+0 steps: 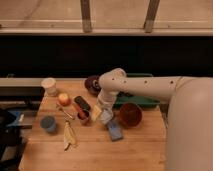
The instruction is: Place towel in table surface
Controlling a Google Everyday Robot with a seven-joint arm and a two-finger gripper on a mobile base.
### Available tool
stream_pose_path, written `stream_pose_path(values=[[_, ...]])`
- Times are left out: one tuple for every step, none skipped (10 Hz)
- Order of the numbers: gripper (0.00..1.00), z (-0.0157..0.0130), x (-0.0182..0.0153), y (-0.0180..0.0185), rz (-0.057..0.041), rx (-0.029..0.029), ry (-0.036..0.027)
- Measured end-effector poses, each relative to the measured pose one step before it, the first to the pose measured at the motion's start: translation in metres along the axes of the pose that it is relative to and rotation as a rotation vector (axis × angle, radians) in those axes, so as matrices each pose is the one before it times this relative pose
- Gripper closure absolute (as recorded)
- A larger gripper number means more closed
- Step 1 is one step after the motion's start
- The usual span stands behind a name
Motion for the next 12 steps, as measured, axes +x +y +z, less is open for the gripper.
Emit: stream_pose_path(values=[[0.2, 0.00909, -0.00228, -0.00308, 0.00364, -0.00059, 0.01591], [0.2, 0.00804, 0.00108, -0.00554, 0.01322, -0.00193, 0.01285], [0.2, 0.00646, 0.00428, -0.01206, 0.02323, 0.00445, 0.01088], [0.2, 0.00229, 0.00347, -0.00686, 0.01968, 0.00034, 0.00505], [0.2, 0.00375, 0.00399, -0.00747, 0.0228, 0.00169, 0.00868], [0.2, 0.00358, 0.0054, -0.0095, 0.02495, 0.00331, 0.00922], [0.2, 0.00271, 0.00189, -0.0046, 0.01529, 0.0021, 0.00317], [0.2, 0.00166, -0.00118, -0.00033, 0.00467, 0.00147, -0.00077], [0.22, 0.00335, -0.00231, 0.00014, 0.00256, 0.00665, -0.00094], [0.29, 0.00062, -0.00239, 0.00139, 0.00138, 0.00493, -0.01059], [0.38, -0.00007, -0.00084, 0.00047, 0.00591, 0.00374, -0.00856], [0.49, -0.00042, -0.00117, 0.00132, 0.00462, 0.00406, -0.00765]])
